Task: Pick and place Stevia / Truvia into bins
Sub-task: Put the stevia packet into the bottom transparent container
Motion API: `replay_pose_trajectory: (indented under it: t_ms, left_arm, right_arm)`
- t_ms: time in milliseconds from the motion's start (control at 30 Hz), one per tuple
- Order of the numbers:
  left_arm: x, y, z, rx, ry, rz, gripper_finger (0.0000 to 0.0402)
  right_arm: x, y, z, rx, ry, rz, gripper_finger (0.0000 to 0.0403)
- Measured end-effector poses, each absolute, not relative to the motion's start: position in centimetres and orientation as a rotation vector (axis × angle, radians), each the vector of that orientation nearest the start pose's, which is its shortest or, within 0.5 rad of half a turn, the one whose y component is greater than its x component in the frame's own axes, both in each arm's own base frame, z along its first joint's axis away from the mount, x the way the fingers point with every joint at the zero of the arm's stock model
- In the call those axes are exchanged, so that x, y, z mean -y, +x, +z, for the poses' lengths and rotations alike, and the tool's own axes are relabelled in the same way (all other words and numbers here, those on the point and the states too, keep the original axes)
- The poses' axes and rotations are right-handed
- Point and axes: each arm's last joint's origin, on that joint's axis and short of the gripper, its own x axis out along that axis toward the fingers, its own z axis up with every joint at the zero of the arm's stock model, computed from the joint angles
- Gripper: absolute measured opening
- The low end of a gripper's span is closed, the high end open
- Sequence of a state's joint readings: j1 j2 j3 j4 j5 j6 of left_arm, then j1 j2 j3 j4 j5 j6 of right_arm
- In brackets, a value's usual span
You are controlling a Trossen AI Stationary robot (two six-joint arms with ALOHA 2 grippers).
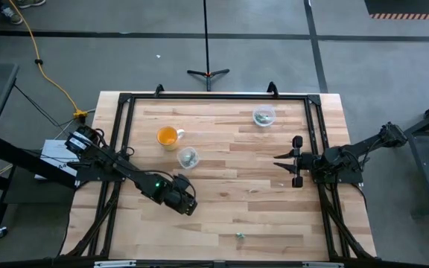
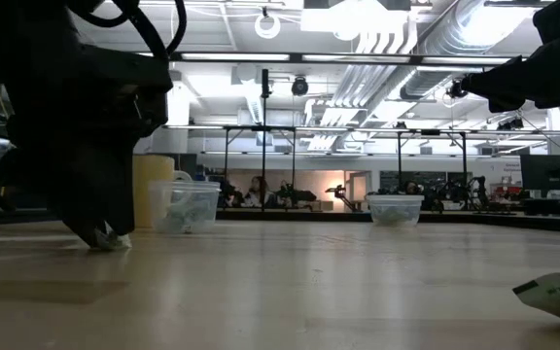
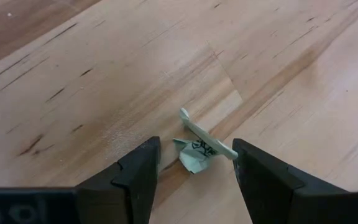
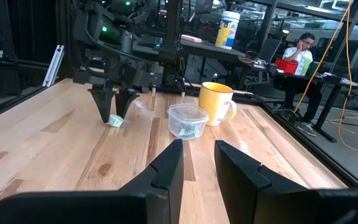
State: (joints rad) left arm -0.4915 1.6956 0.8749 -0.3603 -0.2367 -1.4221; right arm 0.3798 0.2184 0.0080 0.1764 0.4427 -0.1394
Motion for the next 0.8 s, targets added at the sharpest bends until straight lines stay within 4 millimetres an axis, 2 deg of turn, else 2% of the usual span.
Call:
replay_pose_trajectory:
  t_ms: [167, 267, 633, 733, 800]
  left_arm:
    - [13.6, 26.8, 13.8, -1.018, -0.815, 0.553, 0.0235]
    - [13.5, 26.7, 13.8, -1.020, -0.789, 0.547, 0.0218]
    - [13.4, 26.7, 13.8, -1.010, -0.731, 0.534, 0.0079]
    - [13.2, 26.7, 14.6, -0.966, -0.686, 0.504, 0.0040]
    - [13.1, 26.7, 15.7, -0.907, -0.663, 0.481, 0.0038]
  right_arm:
    - [-2.9, 10.5, 16.5, -0.036, -0.153, -0.061, 0.0083]
    - [-2.9, 10.5, 16.5, -0.035, -0.153, -0.061, 0.0083]
    - [-2.9, 10.5, 16.5, -0.036, -0.153, -0.061, 0.0083]
    - [-2.9, 10.5, 16.5, -0.036, -0.153, -0.061, 0.0083]
    - [-2.9, 10.5, 16.5, -0.035, -0.153, -0.061, 0.0083]
